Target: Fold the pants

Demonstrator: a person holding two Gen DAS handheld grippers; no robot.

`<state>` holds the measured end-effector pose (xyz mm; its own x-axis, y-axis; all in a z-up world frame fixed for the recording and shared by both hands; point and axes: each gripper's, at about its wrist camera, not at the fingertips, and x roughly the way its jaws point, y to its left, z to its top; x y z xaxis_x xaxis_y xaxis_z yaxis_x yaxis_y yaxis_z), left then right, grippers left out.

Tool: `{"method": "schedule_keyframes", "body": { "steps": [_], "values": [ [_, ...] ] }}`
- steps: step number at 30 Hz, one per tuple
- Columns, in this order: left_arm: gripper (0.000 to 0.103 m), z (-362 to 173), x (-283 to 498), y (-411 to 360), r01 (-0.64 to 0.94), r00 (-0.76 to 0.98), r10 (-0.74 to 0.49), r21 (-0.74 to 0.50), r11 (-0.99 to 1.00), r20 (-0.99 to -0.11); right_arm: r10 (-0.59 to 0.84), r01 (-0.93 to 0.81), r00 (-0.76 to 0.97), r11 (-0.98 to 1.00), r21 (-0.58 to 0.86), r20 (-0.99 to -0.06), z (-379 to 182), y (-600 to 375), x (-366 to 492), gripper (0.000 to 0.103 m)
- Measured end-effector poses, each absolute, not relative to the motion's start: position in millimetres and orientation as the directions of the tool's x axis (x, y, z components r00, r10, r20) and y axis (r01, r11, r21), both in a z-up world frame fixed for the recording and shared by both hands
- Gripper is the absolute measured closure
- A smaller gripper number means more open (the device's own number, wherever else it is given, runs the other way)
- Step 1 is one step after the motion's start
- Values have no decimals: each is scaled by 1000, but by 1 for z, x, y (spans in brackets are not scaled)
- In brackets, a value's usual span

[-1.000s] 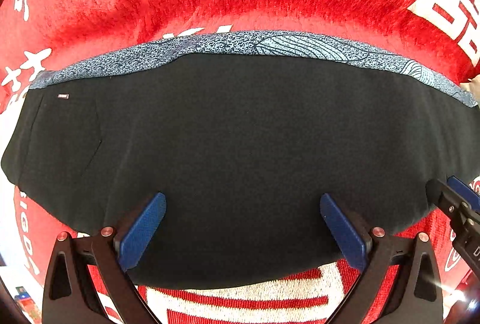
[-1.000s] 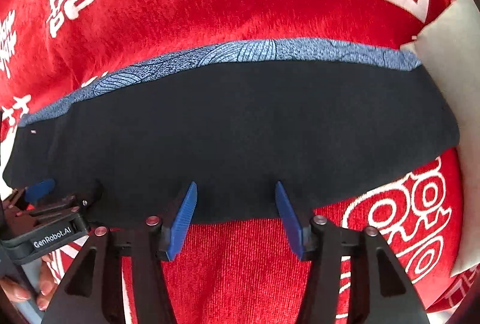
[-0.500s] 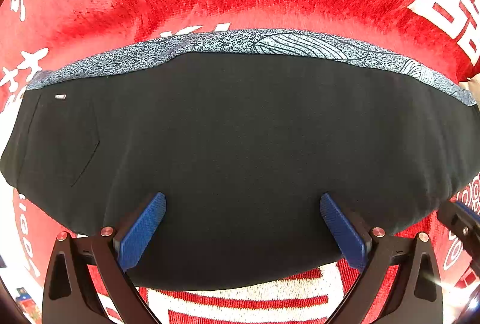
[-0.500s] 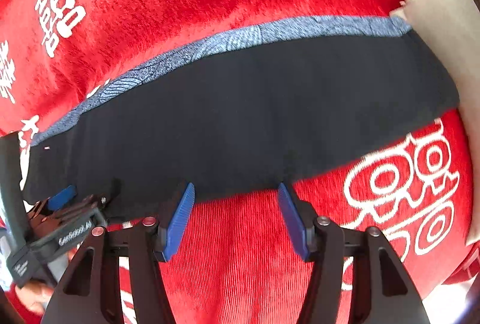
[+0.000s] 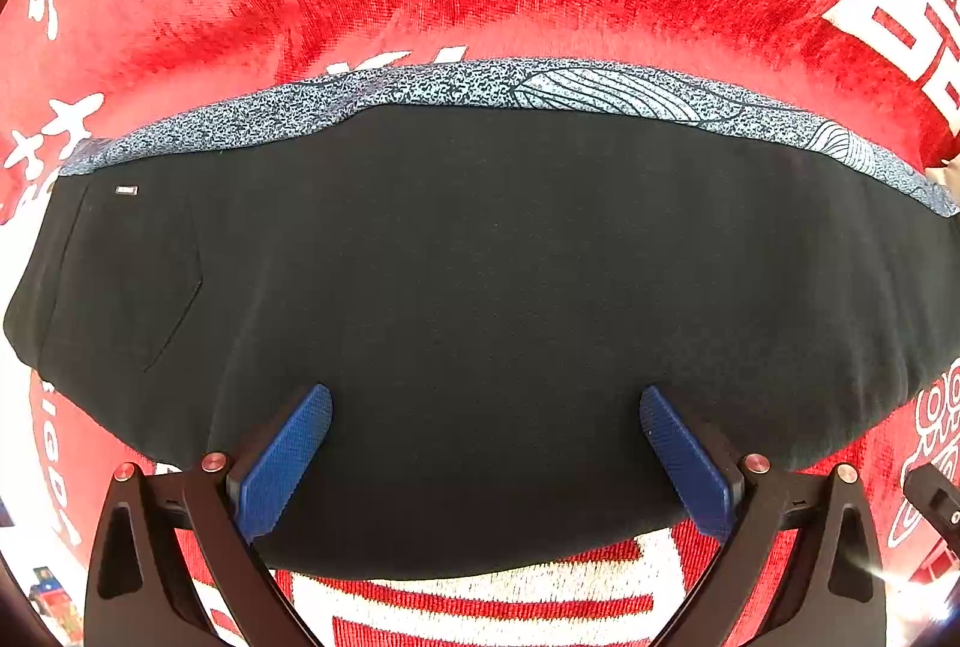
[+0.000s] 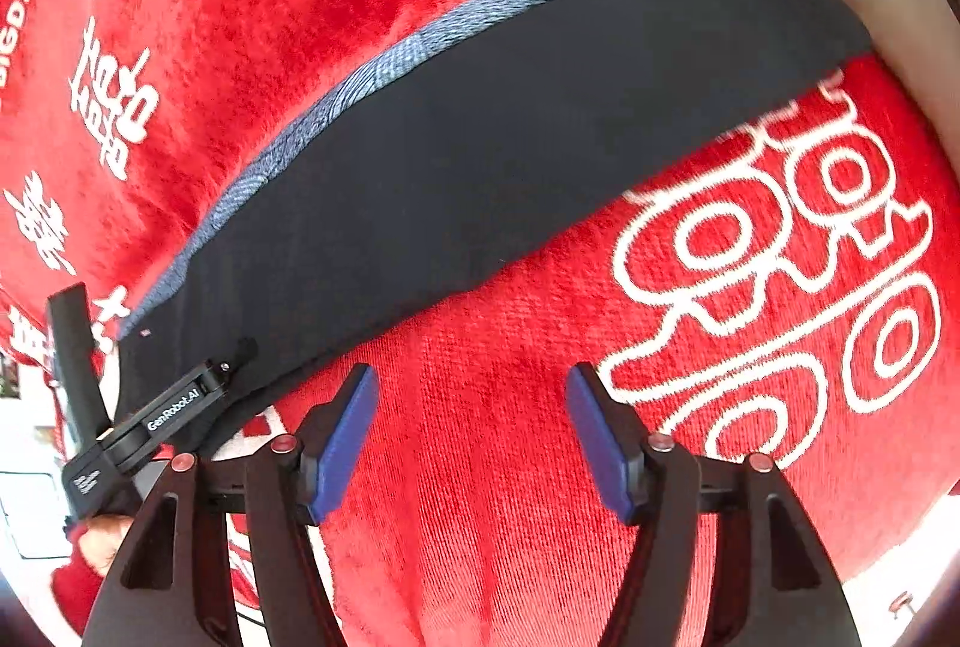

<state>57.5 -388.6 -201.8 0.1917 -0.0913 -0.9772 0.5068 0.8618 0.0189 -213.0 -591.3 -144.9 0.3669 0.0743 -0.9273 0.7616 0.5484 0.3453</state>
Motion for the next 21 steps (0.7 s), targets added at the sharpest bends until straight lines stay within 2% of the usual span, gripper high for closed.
{"method": "schedule_keyframes", "body": {
  "steps": [10, 17, 21],
  "values": [
    [0, -190, 55, -403, 530, 182, -28, 74, 845, -983, 107, 791, 403, 459, 405, -909, -146, -608, -255, 33],
    [0, -173, 26, -447, 622, 162, -95, 27, 783, -982, 86, 791, 460, 411, 452, -884, -144, -625, -272, 33],
    [0, -171, 13, -480, 638, 132, -161, -40, 769, -978, 16, 795, 541, 316, 517, -841, -139, -653, -289, 33]
  ]
}}
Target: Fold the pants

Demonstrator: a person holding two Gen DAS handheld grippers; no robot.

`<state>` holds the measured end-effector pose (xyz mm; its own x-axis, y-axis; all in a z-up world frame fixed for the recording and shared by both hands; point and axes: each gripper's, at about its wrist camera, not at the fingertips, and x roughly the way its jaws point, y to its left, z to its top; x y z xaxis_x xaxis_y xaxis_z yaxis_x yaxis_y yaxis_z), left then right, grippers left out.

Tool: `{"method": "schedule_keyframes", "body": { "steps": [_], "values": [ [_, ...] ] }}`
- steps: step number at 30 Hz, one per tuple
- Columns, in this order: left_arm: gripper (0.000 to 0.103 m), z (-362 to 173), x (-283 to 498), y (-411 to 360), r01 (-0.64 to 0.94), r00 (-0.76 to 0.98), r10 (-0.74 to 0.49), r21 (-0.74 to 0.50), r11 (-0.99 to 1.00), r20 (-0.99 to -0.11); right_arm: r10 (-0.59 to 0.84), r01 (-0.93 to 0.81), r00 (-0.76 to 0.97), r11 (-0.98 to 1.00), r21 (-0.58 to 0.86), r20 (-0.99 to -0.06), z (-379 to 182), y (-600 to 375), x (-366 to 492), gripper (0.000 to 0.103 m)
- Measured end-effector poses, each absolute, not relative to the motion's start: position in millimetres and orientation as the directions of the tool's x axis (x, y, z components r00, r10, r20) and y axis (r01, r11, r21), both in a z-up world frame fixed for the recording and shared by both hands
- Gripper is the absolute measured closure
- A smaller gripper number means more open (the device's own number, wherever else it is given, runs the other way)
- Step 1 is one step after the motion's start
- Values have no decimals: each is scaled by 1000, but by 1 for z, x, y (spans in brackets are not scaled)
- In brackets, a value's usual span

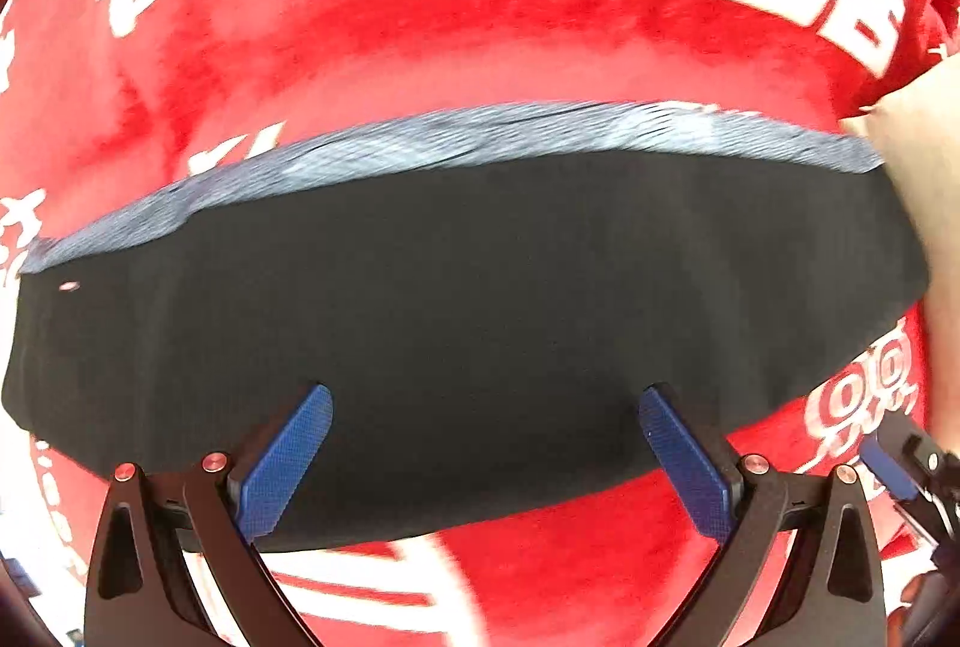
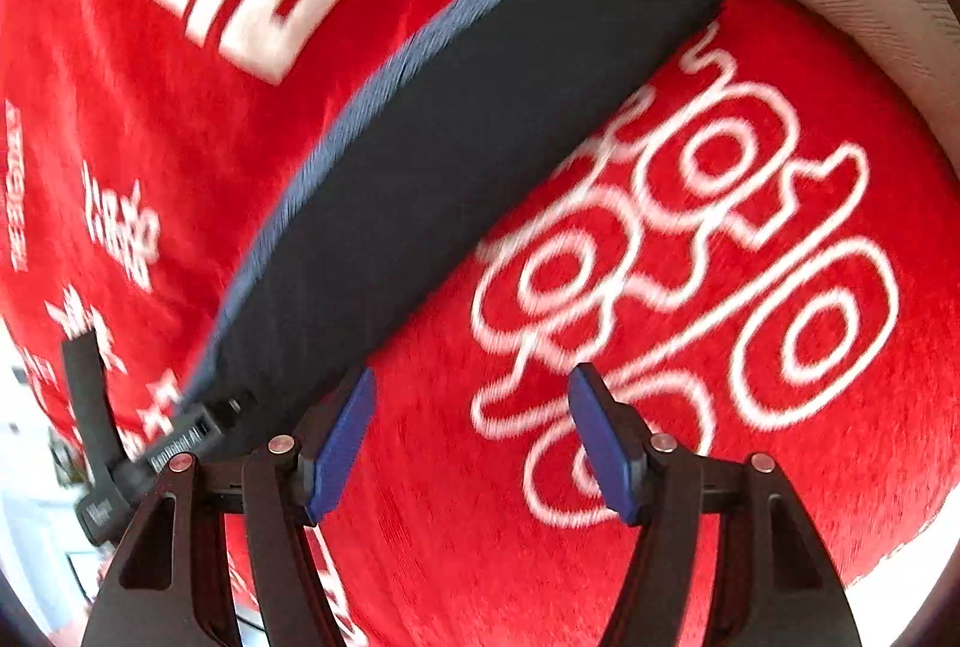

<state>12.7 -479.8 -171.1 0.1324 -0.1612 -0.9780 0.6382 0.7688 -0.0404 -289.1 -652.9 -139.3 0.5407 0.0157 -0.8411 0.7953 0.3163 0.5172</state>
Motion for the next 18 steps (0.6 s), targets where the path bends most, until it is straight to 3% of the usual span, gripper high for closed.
{"method": "schedule_keyframes", "body": {
  "steps": [8, 18],
  "values": [
    [0, -177, 2, -535, 656, 159, -183, -35, 754, -970, -94, 754, 653, 171, 634, -752, -151, -710, -307, 33],
    [0, -199, -2, -539, 646, 182, -162, -6, 763, -970, -133, 653, 757, 116, 749, -639, -174, -732, -298, 33]
  ]
}}
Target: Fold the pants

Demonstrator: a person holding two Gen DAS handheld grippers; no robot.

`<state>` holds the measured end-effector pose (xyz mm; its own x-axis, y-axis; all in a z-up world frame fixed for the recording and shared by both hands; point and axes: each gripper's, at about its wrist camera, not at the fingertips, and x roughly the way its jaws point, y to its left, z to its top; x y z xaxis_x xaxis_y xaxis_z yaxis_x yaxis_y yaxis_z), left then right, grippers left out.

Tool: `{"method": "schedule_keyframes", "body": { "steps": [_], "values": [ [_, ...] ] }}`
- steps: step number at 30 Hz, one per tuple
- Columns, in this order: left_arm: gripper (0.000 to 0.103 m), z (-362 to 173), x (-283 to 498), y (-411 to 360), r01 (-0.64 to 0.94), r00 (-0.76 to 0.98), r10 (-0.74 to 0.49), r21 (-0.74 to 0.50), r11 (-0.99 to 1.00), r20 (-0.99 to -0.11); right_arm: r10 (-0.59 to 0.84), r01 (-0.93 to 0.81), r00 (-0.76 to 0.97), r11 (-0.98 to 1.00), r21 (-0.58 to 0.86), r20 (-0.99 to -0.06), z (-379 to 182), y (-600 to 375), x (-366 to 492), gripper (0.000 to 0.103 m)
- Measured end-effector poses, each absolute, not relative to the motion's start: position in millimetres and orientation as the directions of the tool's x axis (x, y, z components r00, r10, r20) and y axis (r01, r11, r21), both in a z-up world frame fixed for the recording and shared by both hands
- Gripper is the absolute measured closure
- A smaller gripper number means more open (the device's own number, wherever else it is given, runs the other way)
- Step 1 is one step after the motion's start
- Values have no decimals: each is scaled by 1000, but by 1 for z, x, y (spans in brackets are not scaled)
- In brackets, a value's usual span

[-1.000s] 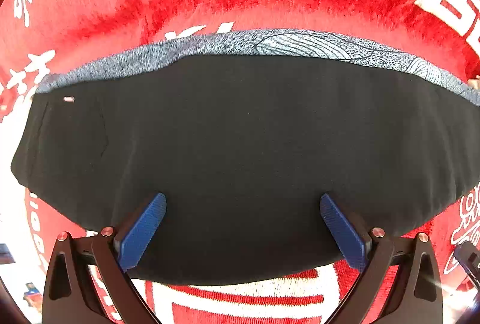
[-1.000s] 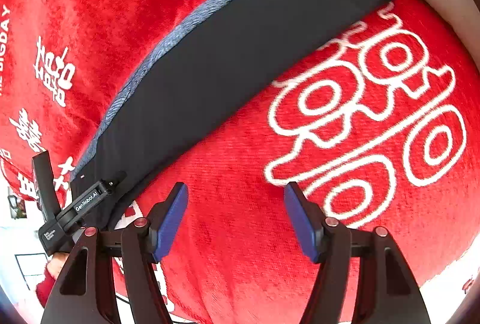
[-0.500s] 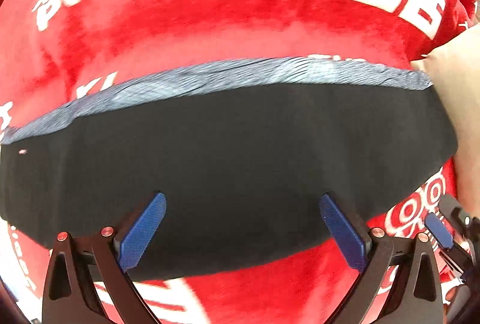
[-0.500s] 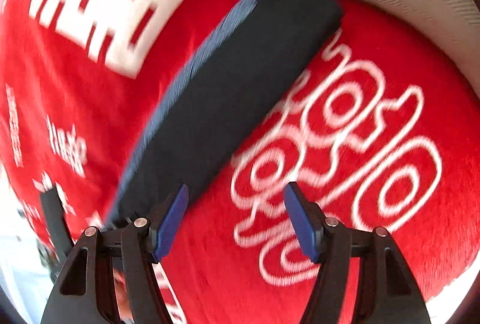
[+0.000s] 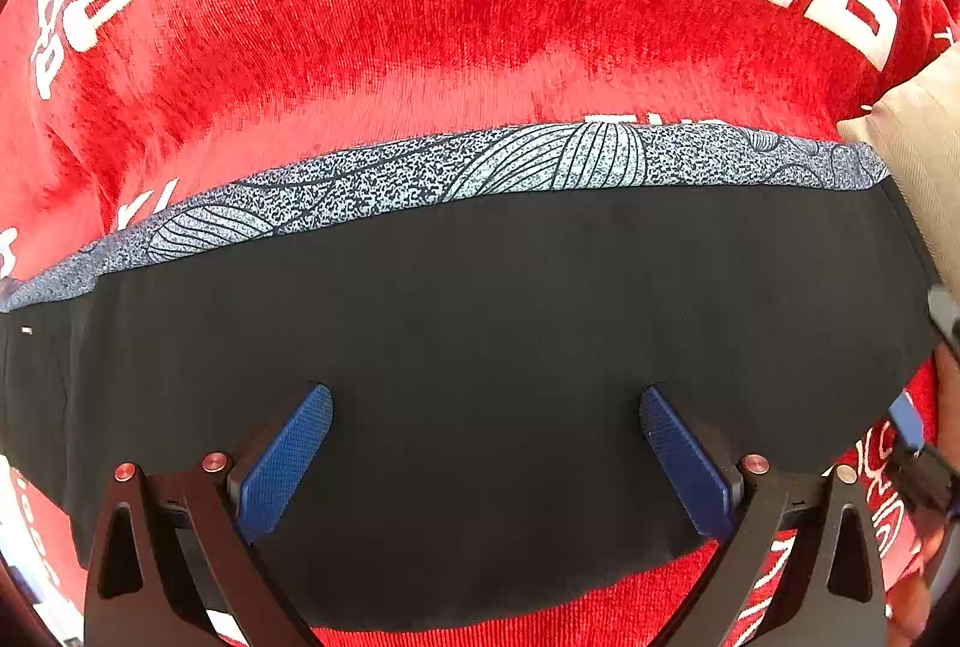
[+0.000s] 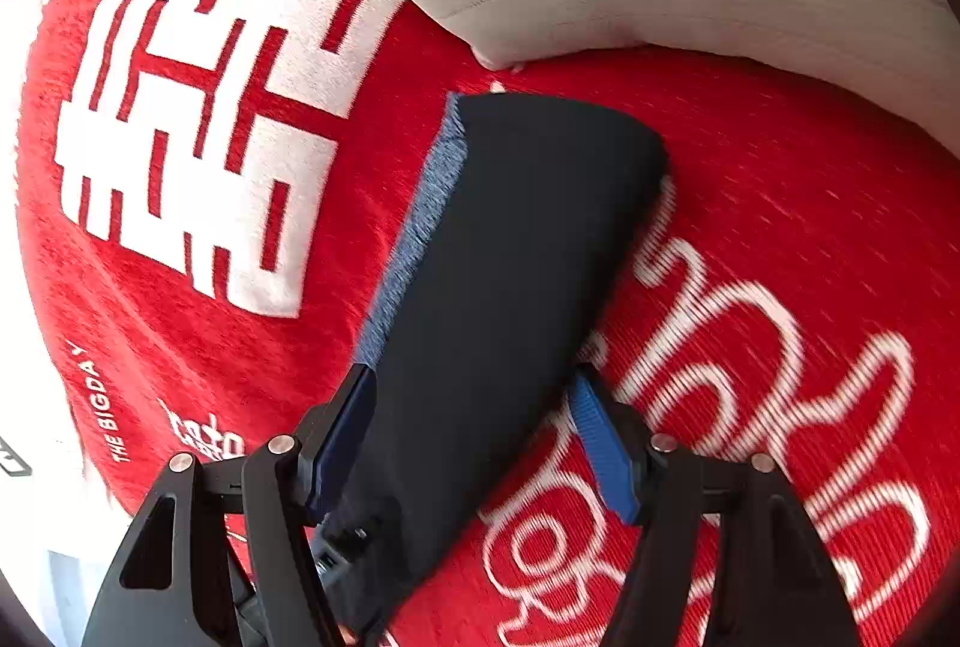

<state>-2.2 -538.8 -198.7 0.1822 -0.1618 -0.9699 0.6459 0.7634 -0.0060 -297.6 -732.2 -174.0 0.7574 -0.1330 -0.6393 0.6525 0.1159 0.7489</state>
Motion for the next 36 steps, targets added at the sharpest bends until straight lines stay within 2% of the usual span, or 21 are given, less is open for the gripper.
{"method": "schedule_keyframes", "body": {
  "steps": [5, 8, 9, 11, 12, 16, 19, 21, 31, 36],
  "values": [
    [0, -201, -10, -536, 651, 193, -169, -3, 759, -966, -153, 641, 767, 146, 754, -623, -179, -738, -282, 31],
    [0, -195, -12, -539, 653, 202, -155, 15, 757, -967, -136, 657, 754, 134, 742, -643, -179, -743, -274, 31],
    [0, -188, -19, -542, 661, 210, -156, 22, 750, -965, -125, 671, 741, 120, 732, -660, -179, -745, -274, 34],
    [0, -178, -22, -548, 675, 219, -173, 21, 737, -960, -105, 740, 672, 106, 664, -733, -178, -750, -270, 64],
    [0, -173, -26, -550, 685, 222, -189, 16, 728, -957, -99, 755, 655, 111, 646, -749, -177, -751, -268, 83],
    [0, -172, -24, -554, 679, 233, -197, 15, 734, -952, -120, 778, 620, 223, 587, -776, -154, -745, -259, 87],
    [0, -196, -17, -555, 636, 185, -177, -19, 772, -967, -157, 769, 613, 342, 539, -775, -126, -732, -246, 89],
    [0, -197, -27, -556, 643, 253, -211, 2, 766, -944, -158, 755, 610, 413, 509, -777, -113, -721, -236, 91],
    [0, -195, -40, -552, 662, 287, -260, -6, 750, -922, -175, 653, 597, 673, 348, -783, -68, -669, -186, 92],
    [0, -189, -33, -539, 693, 224, -284, -53, 719, -933, -191, 592, 573, 769, 241, -797, -57, -634, -161, 92]
  ]
}}
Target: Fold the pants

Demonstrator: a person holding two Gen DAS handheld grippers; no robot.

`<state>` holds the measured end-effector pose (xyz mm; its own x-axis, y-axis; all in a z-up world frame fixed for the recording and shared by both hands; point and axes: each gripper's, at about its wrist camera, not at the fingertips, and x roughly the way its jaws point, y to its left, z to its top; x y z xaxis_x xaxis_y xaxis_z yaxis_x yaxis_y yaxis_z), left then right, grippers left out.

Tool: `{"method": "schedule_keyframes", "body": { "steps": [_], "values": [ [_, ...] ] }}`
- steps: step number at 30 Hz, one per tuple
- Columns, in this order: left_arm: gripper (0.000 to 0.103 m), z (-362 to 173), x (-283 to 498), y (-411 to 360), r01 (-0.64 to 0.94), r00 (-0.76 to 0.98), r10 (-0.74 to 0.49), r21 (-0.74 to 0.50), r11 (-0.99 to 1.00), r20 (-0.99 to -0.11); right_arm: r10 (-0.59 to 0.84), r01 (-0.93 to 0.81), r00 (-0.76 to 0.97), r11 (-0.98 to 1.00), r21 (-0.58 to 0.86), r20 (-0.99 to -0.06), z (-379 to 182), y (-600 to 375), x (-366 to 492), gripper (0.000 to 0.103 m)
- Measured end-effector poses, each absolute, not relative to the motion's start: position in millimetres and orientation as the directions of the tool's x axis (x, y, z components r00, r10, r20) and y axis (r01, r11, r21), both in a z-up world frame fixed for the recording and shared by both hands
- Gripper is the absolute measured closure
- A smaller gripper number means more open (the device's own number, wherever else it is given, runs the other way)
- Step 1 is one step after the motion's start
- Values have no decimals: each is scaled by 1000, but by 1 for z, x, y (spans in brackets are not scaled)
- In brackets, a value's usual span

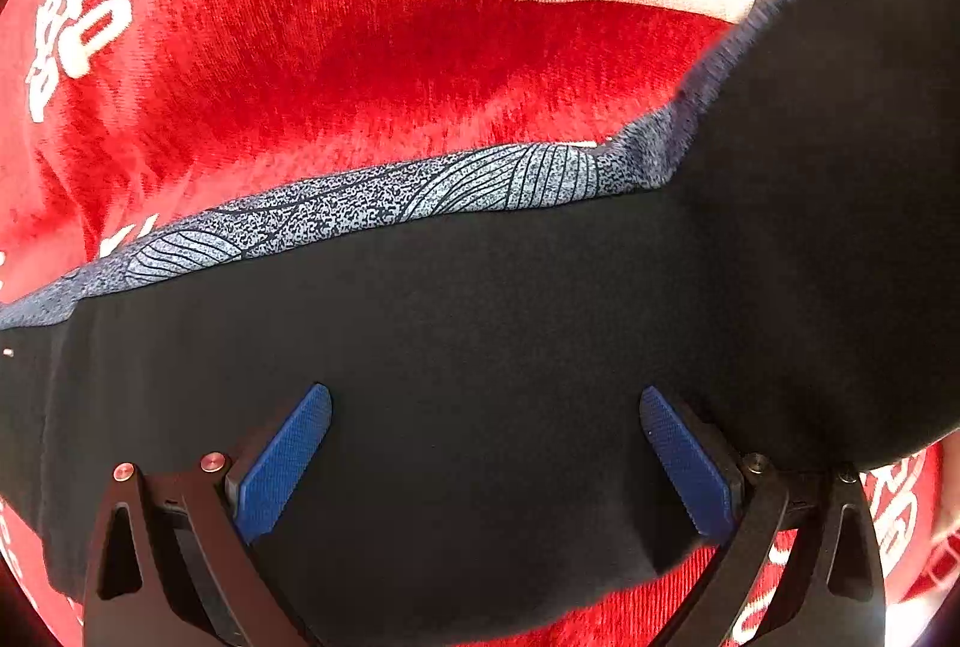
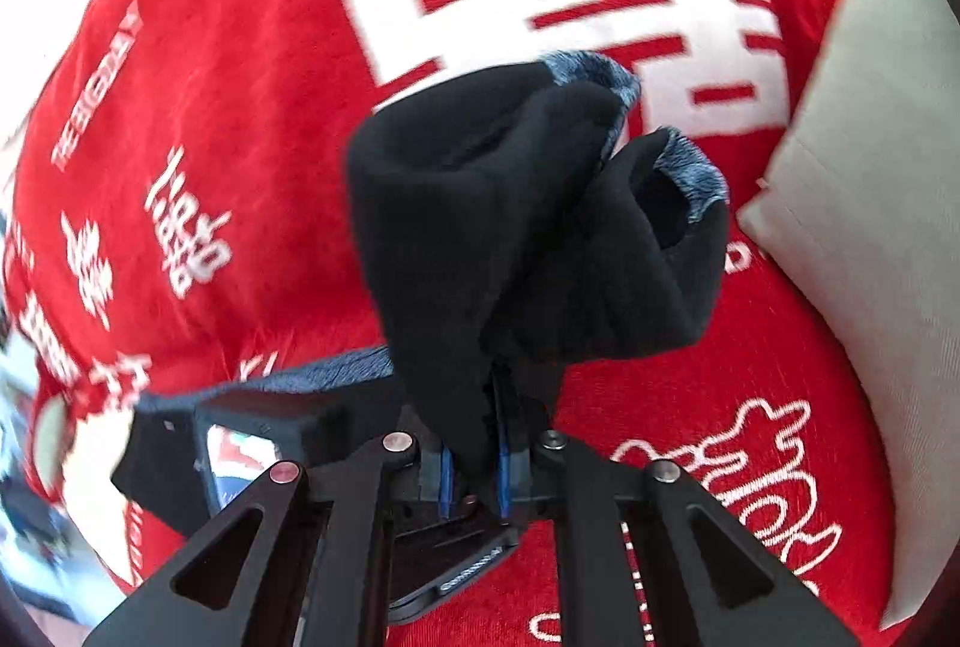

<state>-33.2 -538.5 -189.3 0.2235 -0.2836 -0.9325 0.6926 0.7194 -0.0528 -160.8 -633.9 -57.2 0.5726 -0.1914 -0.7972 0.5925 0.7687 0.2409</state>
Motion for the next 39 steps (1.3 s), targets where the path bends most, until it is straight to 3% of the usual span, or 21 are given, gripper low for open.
{"method": "schedule_keyframes", "body": {
  "steps": [5, 12, 20, 26, 28, 32, 34, 35, 39],
  "values": [
    [0, -165, 3, -479, 603, 195, -292, -120, 789, -936, -202, 528, 556, 835, 155, -806, -48, -603, -139, 92],
    [0, -152, 69, -377, 523, 264, -182, -17, 852, -947, -239, 417, 473, 909, -24, -848, -68, -533, -92, 91],
    [0, -152, 122, -283, 383, 312, -53, 75, 921, -949, -297, 269, 297, 938, -219, -907, -151, -438, -46, 89],
    [0, -137, 123, -268, 420, 309, -101, 40, 907, -946, -490, 150, 250, 871, -467, -835, -181, -395, -45, 80],
    [0, -138, 129, -278, 448, 294, -130, 16, 894, -947, -517, 100, 261, 855, -510, -815, -182, -381, -48, 72],
    [0, -136, 132, -296, 513, 236, -216, -67, 856, -948, -464, 86, 277, 884, -459, -841, -163, -376, -58, 66],
    [0, -125, 120, -308, 564, 168, -273, -135, 814, -947, -409, 122, 289, 912, -390, -865, -149, -386, -65, 49],
    [0, -123, 115, -316, 591, 127, -301, -171, 789, -945, -388, 164, 297, 921, -354, -872, -140, -393, -71, 46],
    [0, -117, 95, -350, 671, 53, -362, -236, 703, -931, -278, 349, 304, 923, -165, -911, -118, -432, -94, 45]
  ]
}}
